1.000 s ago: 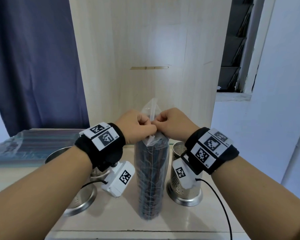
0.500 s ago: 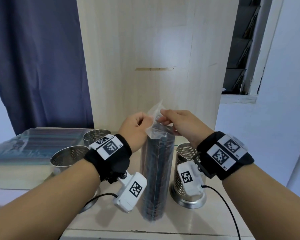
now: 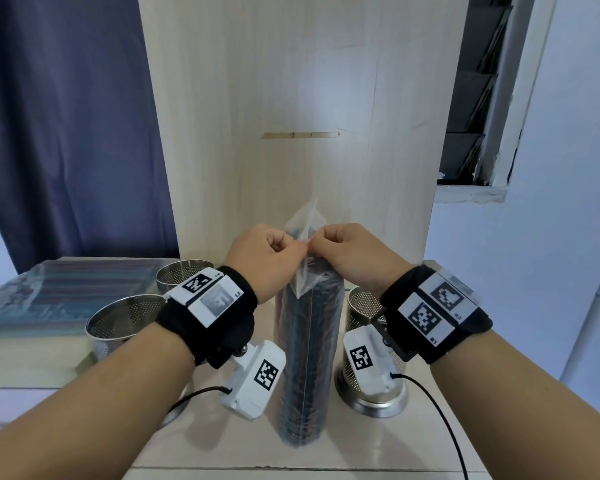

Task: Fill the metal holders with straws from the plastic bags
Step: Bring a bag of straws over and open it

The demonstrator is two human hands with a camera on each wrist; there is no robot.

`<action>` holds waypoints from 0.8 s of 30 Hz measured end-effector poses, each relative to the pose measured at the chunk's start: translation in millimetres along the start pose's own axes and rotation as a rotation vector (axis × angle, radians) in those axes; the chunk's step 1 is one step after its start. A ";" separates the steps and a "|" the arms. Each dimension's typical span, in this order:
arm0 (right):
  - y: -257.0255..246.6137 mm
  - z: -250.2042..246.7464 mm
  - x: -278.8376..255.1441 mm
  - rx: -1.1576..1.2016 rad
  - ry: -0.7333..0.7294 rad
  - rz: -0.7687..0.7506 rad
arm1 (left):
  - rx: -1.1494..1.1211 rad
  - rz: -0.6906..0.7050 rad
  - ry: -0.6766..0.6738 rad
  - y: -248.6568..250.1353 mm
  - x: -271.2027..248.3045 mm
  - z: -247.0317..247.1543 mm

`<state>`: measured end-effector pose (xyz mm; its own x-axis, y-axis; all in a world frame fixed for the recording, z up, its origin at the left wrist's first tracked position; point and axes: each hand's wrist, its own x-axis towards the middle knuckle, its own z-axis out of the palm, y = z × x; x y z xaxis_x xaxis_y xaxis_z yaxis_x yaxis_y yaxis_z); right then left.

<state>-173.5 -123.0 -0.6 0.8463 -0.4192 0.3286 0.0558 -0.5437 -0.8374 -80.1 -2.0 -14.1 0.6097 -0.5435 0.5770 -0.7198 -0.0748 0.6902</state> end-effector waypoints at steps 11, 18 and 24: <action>15.4 11.8 -3.7 0.190 0.025 -0.077 | -0.069 0.023 0.009 -18.7 2.5 6.0; 21.2 15.4 -2.1 0.262 0.058 -0.072 | -0.272 0.011 -0.040 -24.6 -3.5 13.3; 23.4 13.4 -0.8 0.304 0.008 -0.074 | -0.333 -0.008 -0.056 -25.4 -6.6 19.3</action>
<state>-165.8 -125.7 -26.4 0.8301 -0.3925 0.3961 0.2743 -0.3309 -0.9029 -72.2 -12.7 -43.9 0.5889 -0.5898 0.5525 -0.5615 0.1931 0.8046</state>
